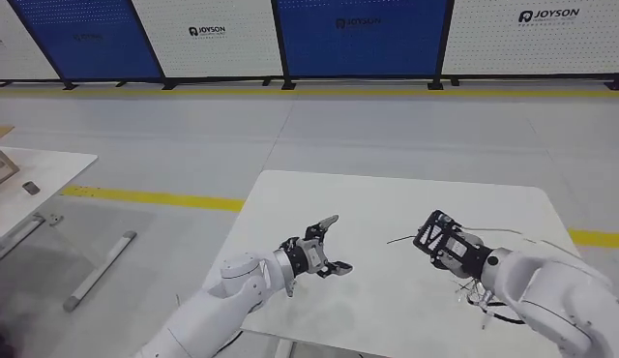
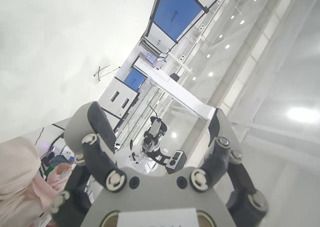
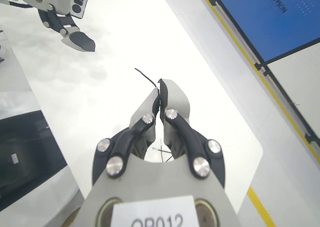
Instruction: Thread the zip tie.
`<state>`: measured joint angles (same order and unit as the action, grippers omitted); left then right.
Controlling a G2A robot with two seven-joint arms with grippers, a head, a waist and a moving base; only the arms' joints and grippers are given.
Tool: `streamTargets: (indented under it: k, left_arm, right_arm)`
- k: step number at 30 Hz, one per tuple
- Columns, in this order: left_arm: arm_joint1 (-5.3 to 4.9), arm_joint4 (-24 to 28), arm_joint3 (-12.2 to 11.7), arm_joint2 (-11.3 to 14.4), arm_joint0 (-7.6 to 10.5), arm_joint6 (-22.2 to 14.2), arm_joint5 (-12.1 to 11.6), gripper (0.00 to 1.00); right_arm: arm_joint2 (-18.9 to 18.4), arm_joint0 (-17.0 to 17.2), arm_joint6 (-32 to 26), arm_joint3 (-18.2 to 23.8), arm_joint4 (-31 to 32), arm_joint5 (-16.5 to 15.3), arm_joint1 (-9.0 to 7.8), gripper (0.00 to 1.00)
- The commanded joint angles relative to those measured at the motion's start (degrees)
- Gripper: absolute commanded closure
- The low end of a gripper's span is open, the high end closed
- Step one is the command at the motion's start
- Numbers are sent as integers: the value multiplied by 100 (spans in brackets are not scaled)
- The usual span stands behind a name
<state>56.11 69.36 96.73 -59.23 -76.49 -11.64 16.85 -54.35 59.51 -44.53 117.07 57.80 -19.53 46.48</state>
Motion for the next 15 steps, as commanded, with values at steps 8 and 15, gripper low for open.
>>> streamTargets:
  k: [8,15]
  left_arm:
    - [145,-64,368,345,70,252,-241,0]
    - [159,10,360,358,81,207,-255,0]
  right_arm:
    - [1030,-876,-230,179,1029,5,141,100]
    - [1123,-1000,-261,116,999,5,177,100]
